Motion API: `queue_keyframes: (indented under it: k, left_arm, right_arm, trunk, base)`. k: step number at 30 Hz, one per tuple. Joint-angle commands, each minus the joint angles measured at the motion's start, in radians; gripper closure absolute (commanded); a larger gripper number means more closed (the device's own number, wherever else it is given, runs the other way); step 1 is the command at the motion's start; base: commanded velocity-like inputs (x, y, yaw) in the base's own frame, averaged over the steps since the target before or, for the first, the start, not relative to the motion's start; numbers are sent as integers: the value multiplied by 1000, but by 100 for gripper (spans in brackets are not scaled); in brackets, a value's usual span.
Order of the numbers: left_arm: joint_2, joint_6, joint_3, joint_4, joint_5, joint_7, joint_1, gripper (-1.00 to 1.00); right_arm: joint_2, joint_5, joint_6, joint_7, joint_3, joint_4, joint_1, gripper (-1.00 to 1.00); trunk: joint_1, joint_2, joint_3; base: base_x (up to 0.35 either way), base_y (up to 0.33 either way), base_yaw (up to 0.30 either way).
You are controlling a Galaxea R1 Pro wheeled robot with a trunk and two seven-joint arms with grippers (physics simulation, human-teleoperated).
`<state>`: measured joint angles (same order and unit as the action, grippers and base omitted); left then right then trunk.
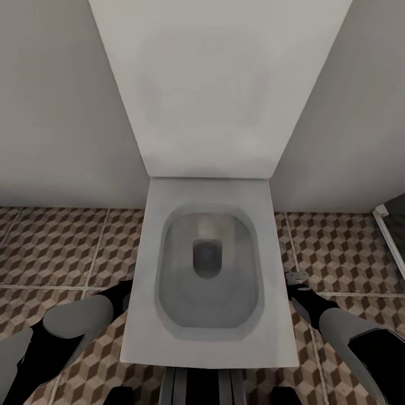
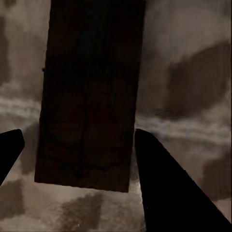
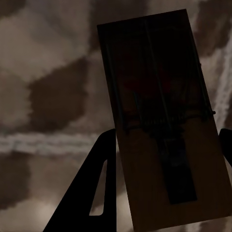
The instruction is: Take the four mousetraps from the cabinet in the bathroom and place them on the bathroom floor. Make sure all four end up on the same floor surface, and ensure that at least two of them are either under or directly next to the same bathroom sink.
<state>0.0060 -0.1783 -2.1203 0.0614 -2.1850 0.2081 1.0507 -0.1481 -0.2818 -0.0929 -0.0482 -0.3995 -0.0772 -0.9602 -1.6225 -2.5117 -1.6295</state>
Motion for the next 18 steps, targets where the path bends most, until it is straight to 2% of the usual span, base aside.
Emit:
queue_keyframes:
  k: [1, 18]
  left_arm:
    - [0, -3, -1, 0, 1, -1, 0, -100]
    - [0, -3, -1, 0, 1, -1, 0, -100]
  right_arm:
    - [0, -2, 1, 1, 0, -1, 0, 100]
    - [-1, -2, 1, 1, 1, 0, 0, 100]
  trunk:
    - [0, 0, 0]
    - [0, 0, 0]
  base:
    - [0, 0, 0]
    - [0, 0, 0]
